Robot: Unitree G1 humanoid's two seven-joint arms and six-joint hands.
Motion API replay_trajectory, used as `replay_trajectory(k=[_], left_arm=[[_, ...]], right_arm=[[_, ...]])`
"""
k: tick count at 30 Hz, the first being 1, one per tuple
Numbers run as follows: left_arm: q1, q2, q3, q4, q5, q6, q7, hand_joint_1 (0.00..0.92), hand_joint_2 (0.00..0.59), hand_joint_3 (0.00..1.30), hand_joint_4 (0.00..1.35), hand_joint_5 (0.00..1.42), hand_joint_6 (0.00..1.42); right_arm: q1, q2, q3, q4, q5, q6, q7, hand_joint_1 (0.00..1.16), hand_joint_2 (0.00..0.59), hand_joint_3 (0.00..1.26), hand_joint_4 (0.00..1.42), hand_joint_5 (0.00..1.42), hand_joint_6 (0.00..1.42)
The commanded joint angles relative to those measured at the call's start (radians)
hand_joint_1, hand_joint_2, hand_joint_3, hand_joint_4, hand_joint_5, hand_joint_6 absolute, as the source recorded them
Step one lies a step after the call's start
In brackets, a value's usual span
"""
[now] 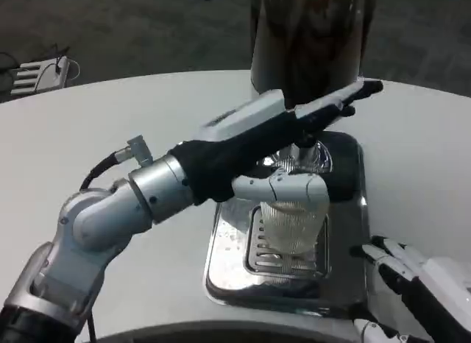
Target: Grasp the cup under the faucet to collect the drink, then remove the cup.
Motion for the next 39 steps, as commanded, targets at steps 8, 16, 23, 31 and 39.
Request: replay_trajectory(k=[8,16,23,31,39], left_arm=[[-0.014,0.029,-0.048,0.082,0.046,-0.103,-0.053,0.0,0.088,0.0,0.0,0.05,0.01],[-0.01,0.04,-0.026,0.077,0.021,-0.105,-0.049,0.0,0.07,0.0,0.0,0.05,0.01],[0.006,0.055,-0.013,0.054,0.011,-0.1,-0.046,0.0,0.066,0.0,0.0,0.05,0.01],[0.03,0.07,0.014,0.02,0.002,-0.091,-0.032,0.0,0.064,0.0,0.0,0.06,0.01],[0.04,0.071,0.041,0.0,-0.003,-0.083,-0.023,0.0,0.062,0.01,0.0,0.06,0.01]], right_arm=[[-0.114,0.109,-0.089,0.158,0.41,0.088,-0.077,0.58,0.307,0.0,0.0,0.06,0.18],[-0.263,0.082,-0.047,0.362,0.501,0.016,-0.157,0.64,0.272,0.0,0.0,0.01,0.14],[-0.316,0.061,-0.015,0.432,0.504,-0.012,-0.221,0.68,0.263,0.0,0.0,0.0,0.05],[-0.44,0.066,0.041,0.559,0.502,-0.023,-0.289,0.73,0.24,0.0,0.0,0.0,0.0],[-0.554,0.075,0.061,0.68,0.525,-0.028,-0.326,0.74,0.239,0.0,0.0,0.0,0.0]])
